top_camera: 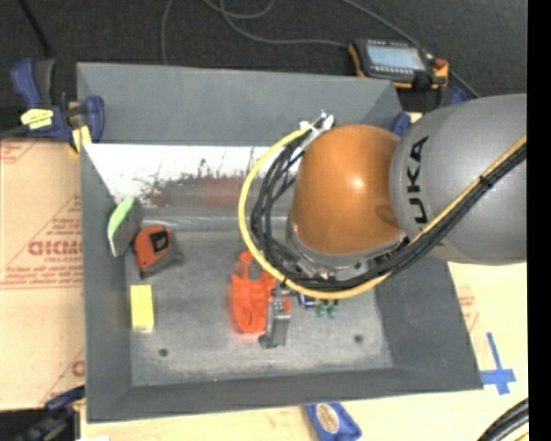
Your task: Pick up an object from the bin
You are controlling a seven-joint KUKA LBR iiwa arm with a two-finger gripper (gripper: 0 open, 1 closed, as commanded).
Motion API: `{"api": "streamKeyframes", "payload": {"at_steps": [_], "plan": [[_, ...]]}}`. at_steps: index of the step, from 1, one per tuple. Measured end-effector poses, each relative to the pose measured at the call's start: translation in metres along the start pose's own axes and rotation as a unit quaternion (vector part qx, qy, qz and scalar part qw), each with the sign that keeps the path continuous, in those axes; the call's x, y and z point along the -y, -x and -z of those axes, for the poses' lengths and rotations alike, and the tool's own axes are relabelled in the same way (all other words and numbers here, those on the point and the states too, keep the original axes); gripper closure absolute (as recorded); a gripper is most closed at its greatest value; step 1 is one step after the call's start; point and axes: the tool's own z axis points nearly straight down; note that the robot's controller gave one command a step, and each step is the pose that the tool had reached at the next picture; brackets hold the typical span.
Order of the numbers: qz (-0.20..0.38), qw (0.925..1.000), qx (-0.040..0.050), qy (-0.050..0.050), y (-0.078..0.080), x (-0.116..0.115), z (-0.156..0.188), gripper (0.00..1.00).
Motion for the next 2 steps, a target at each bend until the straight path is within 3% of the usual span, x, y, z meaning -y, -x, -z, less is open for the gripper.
{"api": "streamKeyframes", "payload": {"at_steps": [1,2], "plan": [[-0.002,1.0,0.0043,0.001,0.002,0.001,0.005,0.0],[0.027,0.9996,0.0081,0.0,0.02,0.008,-0.038,0.0]]}}
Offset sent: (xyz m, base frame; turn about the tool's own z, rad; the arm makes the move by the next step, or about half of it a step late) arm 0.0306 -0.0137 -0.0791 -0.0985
